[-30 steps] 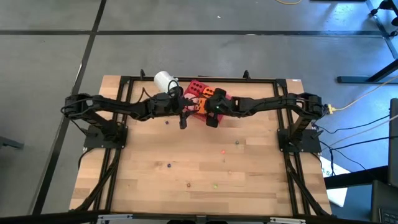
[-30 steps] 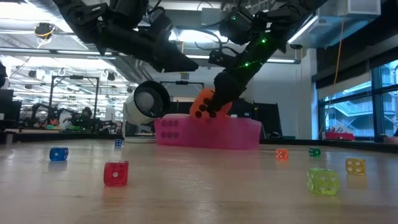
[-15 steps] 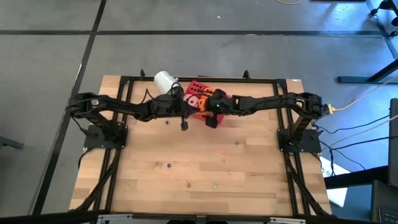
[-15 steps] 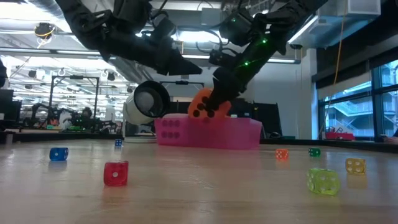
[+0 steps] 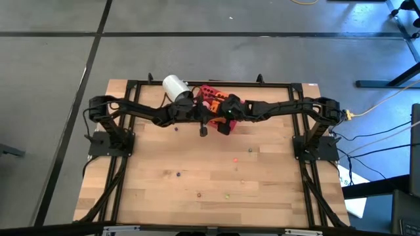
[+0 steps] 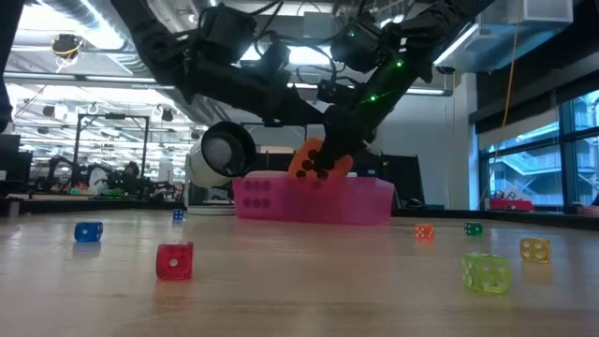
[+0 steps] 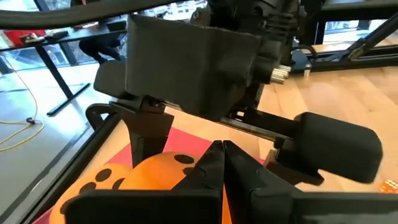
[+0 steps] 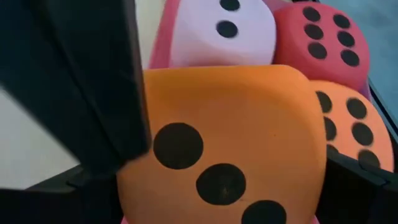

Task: Pick & Place Dice
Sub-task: Put the big orange die into the red bin

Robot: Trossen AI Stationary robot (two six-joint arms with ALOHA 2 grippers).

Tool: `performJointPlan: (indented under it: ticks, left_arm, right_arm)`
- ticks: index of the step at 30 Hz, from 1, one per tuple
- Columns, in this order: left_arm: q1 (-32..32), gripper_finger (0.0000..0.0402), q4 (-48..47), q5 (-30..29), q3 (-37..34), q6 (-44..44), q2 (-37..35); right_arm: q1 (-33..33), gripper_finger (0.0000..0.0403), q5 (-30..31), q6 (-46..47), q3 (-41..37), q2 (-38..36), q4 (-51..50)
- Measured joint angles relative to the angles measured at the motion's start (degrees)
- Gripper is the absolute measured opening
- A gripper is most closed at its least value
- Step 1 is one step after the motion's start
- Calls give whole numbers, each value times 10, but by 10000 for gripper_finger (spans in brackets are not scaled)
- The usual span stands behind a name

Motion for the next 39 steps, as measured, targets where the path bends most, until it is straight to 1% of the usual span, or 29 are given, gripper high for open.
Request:
performJointPlan:
  ticks: [4, 9, 14, 22, 26, 39]
  left_arm:
    - [8, 1, -23, -2, 19, 0, 10]
    - [18, 1, -59, -3, 21, -2, 12]
    - [26, 1, -81, -2, 22, -6, 11]
    - [26, 1, -92, -8, 22, -9, 10]
    - [26, 1, -104, -16, 23, -16, 9]
    - [27, 1, -121, -18, 23, -9, 9]
  right_arm:
    - [0, 388, 13, 19, 0, 0, -8]
    - [0, 388, -5, 28, 0, 0, -8]
    - [0, 388, -5, 25, 0, 0, -7]
    - [0, 388, -3, 12, -1, 1, 8]
    - [0, 388, -4, 28, -1, 1, 10]
    - [0, 389, -2, 27, -1, 1, 7]
